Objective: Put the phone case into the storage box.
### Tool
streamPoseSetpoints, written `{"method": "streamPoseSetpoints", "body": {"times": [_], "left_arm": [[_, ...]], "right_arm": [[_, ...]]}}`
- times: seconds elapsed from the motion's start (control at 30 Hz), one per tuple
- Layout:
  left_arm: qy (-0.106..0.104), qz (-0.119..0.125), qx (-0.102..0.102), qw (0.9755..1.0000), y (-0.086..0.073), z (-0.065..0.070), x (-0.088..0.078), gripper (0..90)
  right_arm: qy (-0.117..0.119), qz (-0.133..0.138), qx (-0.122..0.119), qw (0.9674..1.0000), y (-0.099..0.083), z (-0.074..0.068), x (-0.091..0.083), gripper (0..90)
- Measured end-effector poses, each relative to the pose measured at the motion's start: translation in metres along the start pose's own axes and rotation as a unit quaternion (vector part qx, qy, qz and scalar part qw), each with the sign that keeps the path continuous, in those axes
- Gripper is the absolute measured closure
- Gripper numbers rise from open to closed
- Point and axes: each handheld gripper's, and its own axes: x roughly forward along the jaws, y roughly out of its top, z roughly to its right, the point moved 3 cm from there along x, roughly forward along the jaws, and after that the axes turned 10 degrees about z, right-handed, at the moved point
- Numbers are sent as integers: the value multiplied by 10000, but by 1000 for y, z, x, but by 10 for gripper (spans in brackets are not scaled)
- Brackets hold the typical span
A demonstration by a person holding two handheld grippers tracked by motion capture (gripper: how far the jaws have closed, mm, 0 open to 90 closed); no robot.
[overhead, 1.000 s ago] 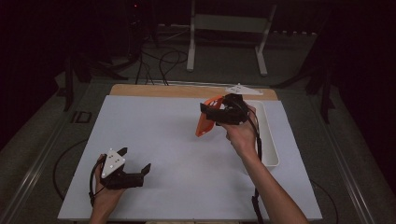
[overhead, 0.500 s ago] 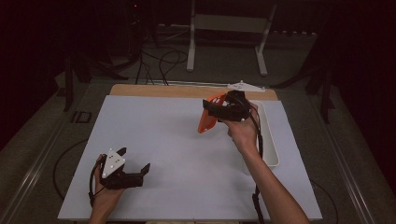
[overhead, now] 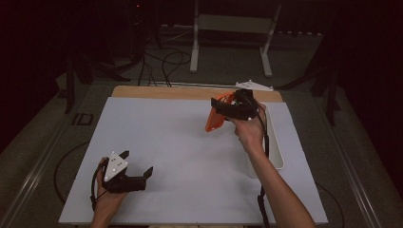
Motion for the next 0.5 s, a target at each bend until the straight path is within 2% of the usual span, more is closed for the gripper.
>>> {"method": "streamPoseSetpoints", "body": {"times": [0.5], "left_arm": [[-22, 10, -12, 10000, 0, 2, 1, 2]], "right_arm": [[-256, 51, -82, 9996, 11, 13, 0, 169]]}}
